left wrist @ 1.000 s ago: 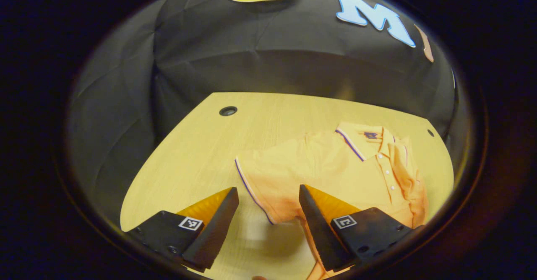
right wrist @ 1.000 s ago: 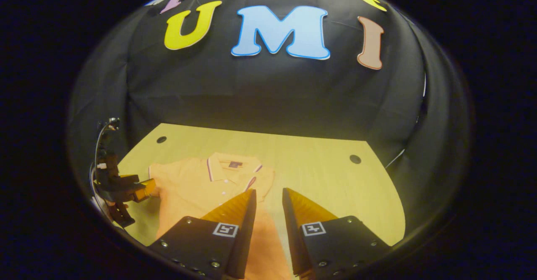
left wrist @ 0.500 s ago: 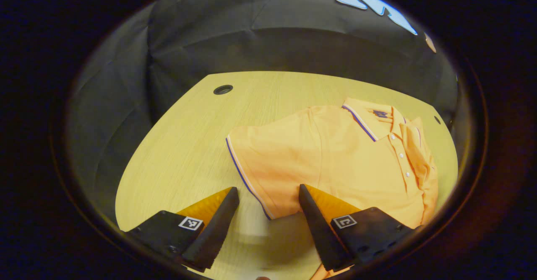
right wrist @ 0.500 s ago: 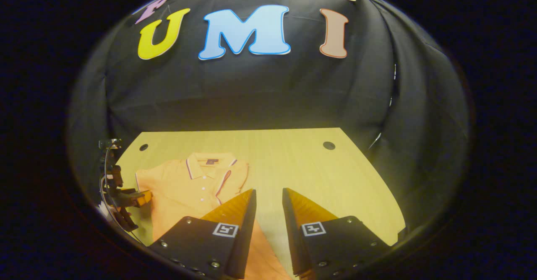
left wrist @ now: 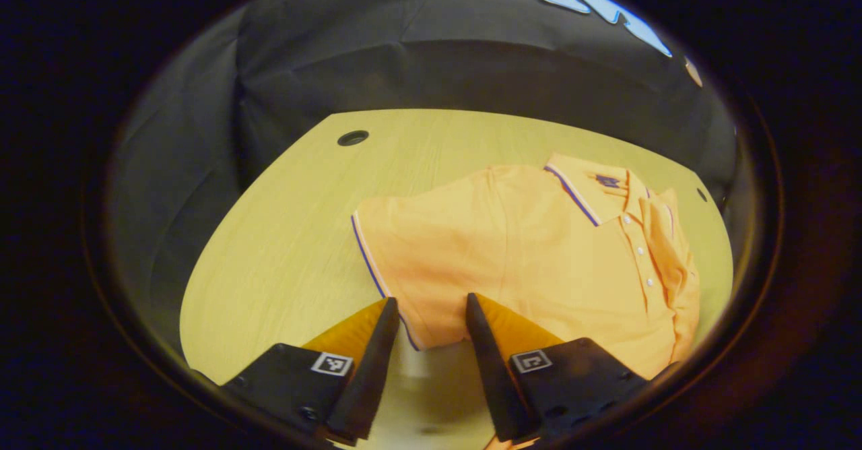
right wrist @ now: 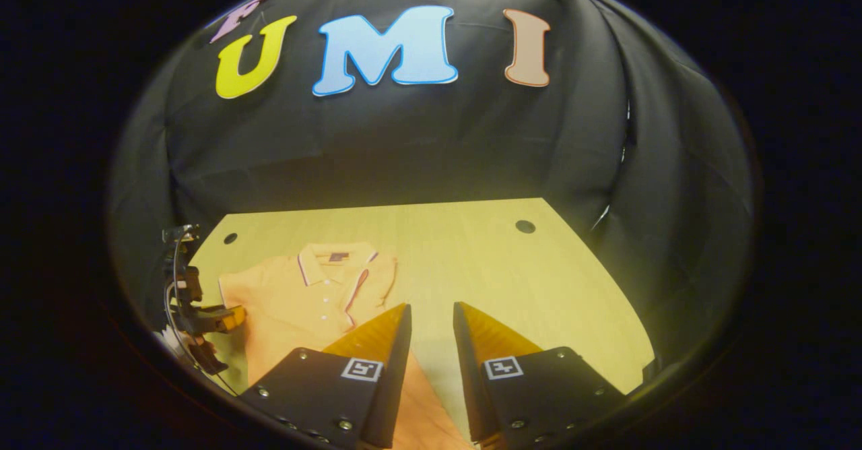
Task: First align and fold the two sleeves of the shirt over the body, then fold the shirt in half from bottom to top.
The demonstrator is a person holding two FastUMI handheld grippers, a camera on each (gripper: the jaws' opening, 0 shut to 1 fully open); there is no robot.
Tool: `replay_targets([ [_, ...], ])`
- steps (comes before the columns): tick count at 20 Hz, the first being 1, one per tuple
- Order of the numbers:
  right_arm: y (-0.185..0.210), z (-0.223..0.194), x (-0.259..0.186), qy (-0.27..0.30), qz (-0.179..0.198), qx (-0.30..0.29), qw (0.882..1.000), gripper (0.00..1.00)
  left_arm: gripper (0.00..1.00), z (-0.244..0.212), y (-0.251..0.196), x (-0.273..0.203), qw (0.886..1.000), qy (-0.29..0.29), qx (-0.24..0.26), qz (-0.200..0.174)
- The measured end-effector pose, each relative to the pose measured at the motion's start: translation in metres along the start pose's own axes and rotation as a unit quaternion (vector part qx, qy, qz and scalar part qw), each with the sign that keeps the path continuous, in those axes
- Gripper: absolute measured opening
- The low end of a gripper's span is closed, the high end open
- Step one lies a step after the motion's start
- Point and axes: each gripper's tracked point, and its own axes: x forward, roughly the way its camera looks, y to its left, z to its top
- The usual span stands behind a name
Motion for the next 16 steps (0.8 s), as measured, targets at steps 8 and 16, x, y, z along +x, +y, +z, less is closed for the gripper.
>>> replay_targets([
  [8, -0.008, -0.002, -0.011, -0.005, -0.003, -0.007, 1.000, 0.40, 0.14, 0.004, -0.010, -0.003, 1.000, 0.003, 0.011, -0.021],
  [16, -0.019, -0.007, -0.022, -0.012, -0.012, -0.010, 1.000, 0.40, 0.07, 0.026, -0.017, -0.014, 0.999, -0.024, 0.041, -0.012],
])
